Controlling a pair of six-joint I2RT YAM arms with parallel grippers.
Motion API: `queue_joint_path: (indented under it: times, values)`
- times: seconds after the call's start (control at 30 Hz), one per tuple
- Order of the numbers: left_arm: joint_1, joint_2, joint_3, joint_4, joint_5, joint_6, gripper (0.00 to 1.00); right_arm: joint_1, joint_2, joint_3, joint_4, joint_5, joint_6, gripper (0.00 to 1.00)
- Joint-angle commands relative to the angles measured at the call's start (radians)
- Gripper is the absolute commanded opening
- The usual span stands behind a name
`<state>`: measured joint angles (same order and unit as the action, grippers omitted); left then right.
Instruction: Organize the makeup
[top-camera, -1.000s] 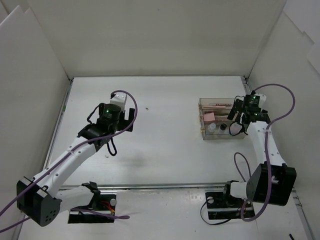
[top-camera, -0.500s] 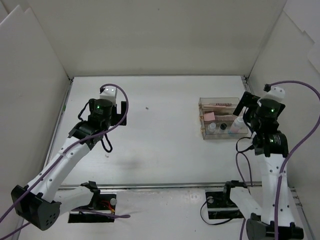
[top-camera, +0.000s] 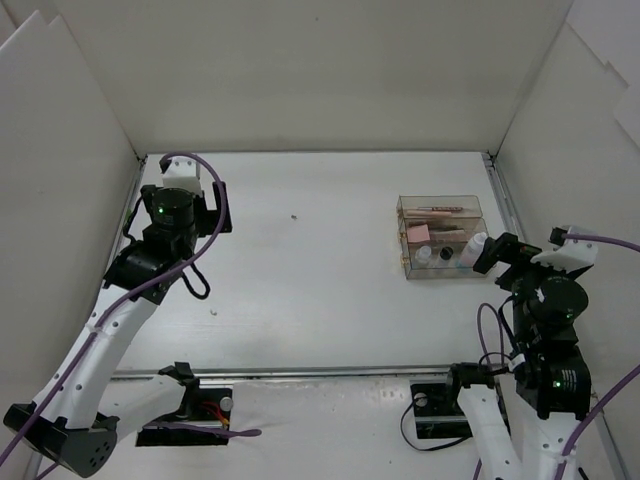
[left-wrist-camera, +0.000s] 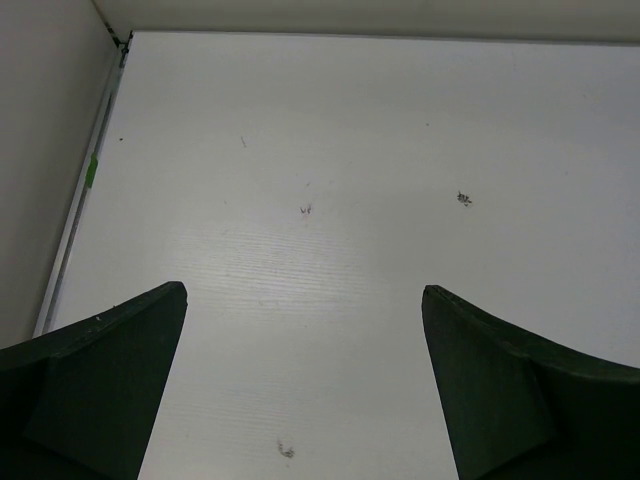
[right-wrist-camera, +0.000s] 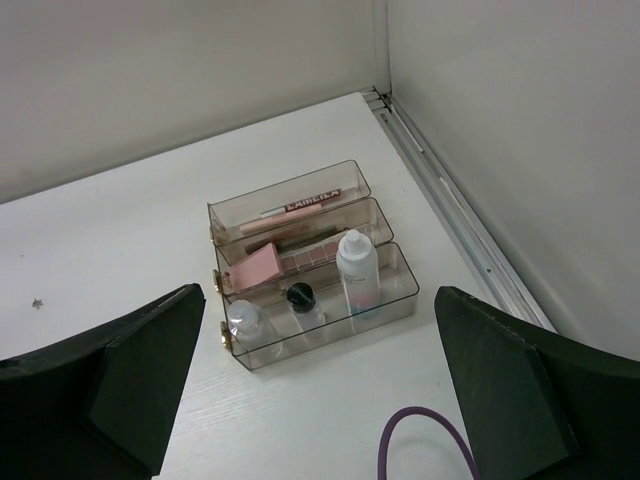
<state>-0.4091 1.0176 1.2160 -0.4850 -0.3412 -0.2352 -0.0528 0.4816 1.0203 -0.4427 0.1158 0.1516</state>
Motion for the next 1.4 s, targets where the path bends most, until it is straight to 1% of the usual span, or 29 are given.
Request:
queue_joint_path:
  times: [0.0,0.1,0.33,1.37]
  values:
    - [0.01,-0.025,0.04,0.02,-0.021,0.019,0.99,0.014,-0.024,-0.005,0.048,0.03,-0.02,0.98]
    - [0.01,-0.036,0.036,0.032,-0.019,0.019,1.0,0.028,-0.04,-0.009,0.05,0.047,-0.032,0.98]
    - [0.01,-0.06,0.01,0.068,-0.005,0.014,1.0,0.037,-0.055,-0.02,0.048,0.035,-0.041,0.98]
    - [0.01,-0.028,-0.012,0.106,0.005,-0.01,0.99,0.037,-0.067,-0.017,0.048,0.03,-0.047,0.98]
